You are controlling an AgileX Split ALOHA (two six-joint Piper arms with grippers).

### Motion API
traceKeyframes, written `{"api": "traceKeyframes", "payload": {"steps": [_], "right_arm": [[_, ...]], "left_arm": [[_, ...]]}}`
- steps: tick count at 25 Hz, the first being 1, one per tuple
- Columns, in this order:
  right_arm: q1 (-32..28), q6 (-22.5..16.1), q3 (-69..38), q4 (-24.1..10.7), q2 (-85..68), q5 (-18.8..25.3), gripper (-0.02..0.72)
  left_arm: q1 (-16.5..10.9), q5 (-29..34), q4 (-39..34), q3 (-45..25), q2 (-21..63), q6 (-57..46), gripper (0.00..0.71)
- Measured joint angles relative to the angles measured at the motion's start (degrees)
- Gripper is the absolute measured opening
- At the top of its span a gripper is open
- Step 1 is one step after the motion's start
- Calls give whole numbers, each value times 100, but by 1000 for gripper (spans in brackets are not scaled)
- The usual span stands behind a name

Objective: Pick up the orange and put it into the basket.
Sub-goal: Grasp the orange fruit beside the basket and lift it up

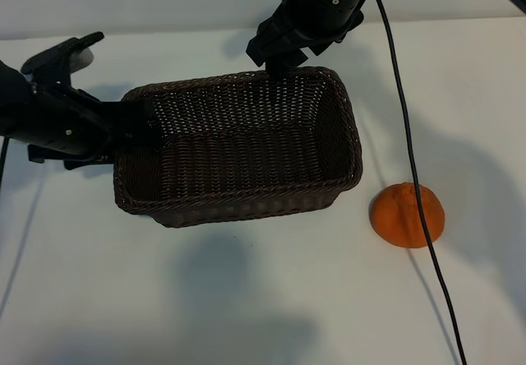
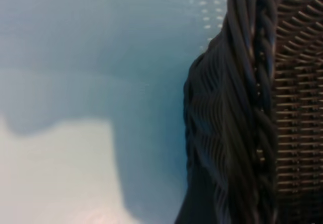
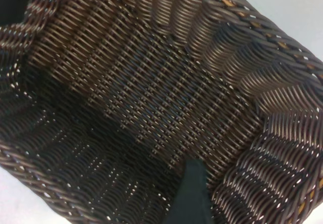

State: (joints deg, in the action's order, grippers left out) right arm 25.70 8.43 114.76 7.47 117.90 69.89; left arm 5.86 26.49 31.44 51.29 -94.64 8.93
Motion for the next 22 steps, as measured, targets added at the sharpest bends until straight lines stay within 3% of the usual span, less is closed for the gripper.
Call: {"api": "traceKeyframes", "payload": {"steps": [8, 22], "right_arm": [[0, 0, 0, 0, 0, 0, 595], [0, -5, 0, -5, 0, 0, 595]], "left_arm": [[0, 498, -1330, 0, 638, -1091, 603], [0, 812, -1413, 0, 1623, -1186, 593]]}}
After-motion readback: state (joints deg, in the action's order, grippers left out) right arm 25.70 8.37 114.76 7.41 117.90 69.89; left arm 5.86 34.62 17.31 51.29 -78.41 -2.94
